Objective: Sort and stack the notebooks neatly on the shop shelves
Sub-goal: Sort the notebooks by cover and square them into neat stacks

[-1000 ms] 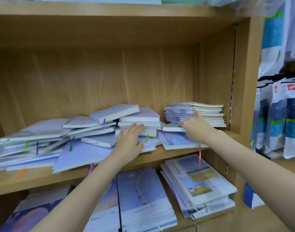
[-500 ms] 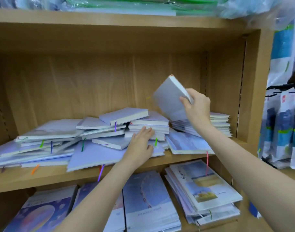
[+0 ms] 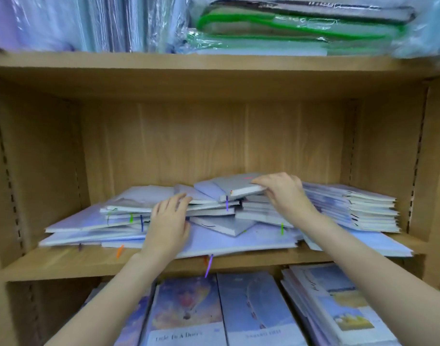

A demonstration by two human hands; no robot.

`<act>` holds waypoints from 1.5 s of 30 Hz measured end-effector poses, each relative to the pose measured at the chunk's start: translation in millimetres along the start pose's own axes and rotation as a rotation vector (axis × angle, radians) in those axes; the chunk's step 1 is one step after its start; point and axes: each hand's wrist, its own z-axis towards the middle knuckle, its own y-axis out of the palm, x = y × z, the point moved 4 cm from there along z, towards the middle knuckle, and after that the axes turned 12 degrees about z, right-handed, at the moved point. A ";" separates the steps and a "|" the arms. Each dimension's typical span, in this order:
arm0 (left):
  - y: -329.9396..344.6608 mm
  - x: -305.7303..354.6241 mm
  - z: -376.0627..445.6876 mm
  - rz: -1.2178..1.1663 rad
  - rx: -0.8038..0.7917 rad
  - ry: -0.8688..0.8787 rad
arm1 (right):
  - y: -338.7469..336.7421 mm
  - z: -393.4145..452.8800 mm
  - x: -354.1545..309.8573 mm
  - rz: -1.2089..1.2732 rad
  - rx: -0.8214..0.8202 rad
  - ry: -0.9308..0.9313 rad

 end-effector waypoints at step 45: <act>5.5 -186.1 -120.3 -0.053 -0.214 -0.495 | 75.9 73.7 -219.9 0.388 0.523 -0.401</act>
